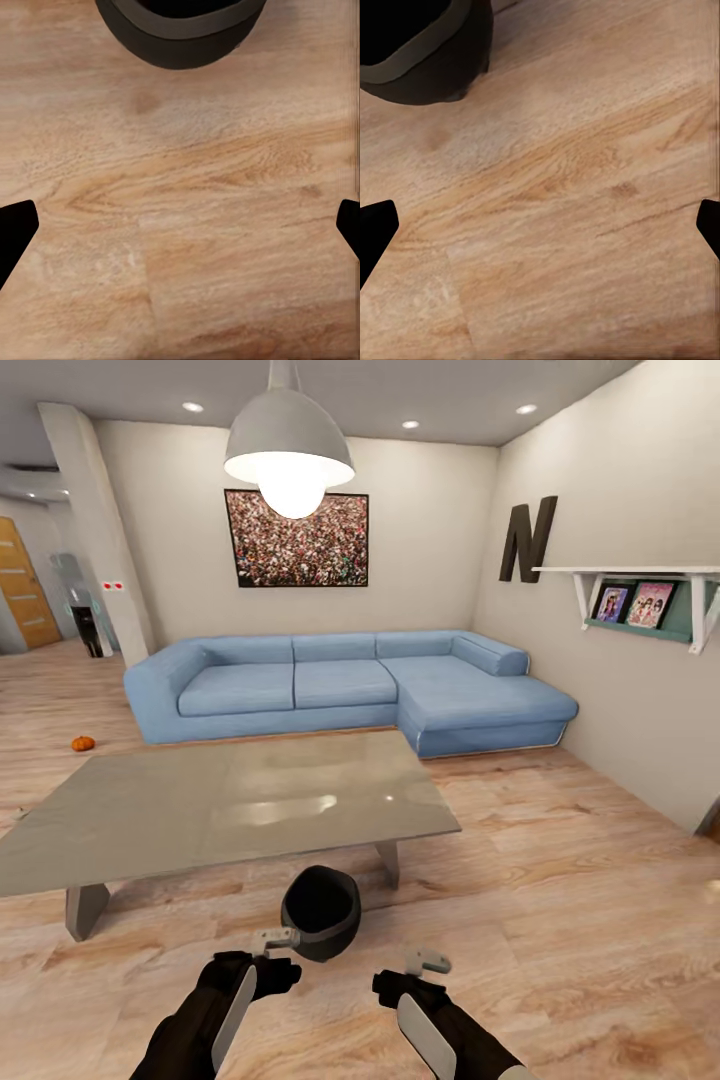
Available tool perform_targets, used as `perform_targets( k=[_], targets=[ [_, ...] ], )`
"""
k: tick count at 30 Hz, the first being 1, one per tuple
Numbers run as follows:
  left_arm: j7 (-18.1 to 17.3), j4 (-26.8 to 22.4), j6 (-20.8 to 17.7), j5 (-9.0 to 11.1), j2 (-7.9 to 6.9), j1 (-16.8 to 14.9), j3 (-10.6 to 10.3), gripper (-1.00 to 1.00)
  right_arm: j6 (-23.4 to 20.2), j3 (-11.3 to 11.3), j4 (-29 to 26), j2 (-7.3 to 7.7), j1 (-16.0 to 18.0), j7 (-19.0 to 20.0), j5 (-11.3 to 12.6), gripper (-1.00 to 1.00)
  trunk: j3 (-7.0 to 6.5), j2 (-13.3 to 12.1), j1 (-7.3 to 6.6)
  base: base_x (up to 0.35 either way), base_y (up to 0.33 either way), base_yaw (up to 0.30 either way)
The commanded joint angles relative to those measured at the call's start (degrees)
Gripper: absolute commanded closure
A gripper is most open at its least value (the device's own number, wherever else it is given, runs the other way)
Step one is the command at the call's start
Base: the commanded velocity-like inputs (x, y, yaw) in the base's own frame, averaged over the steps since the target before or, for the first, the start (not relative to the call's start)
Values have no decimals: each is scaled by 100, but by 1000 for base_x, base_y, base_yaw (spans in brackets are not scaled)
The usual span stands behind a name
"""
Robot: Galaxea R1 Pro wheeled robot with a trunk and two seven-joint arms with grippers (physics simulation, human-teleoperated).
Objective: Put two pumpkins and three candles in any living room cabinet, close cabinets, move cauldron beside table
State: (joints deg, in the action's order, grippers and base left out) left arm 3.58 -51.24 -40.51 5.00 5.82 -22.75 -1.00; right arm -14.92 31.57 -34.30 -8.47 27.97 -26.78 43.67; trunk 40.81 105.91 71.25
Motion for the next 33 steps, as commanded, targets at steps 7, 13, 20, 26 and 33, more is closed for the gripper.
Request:
perform_targets(
  k=[7, 13, 20, 26, 33],
  targets=[
    [38, -7, -27, 54, -2, -1, -8, -100, -11, 34, -2, 64, 7, -12, 696, -100, 6, 3, -1, -61, 0, -279],
    [38, -1, -27, 46, -2, -1, -12, -100, -6, 37, 1, 103, 7, -10, 786, -100, 16, 3, -1, -11, 0, -272],
    [38, 0, -24, 51, -2, -1, -13, -100, 2, 42, 57, 109, 7, 4, 792, -100, 51, 3, -1, -1, 0, -245],
    [40, 0, -20, 42, 3, -1, -30, -100, 6, 41, 126, 109, 7, 7, 791, -100, 86, 3, -1, 0, 0, -231],
    [46, 0, -18, 44, 7, -1, -39, -100, 110, 42, 135, 109, 7, 38, 792, -100, 132, 3, -1, 0, 0, -213]
  ],
)
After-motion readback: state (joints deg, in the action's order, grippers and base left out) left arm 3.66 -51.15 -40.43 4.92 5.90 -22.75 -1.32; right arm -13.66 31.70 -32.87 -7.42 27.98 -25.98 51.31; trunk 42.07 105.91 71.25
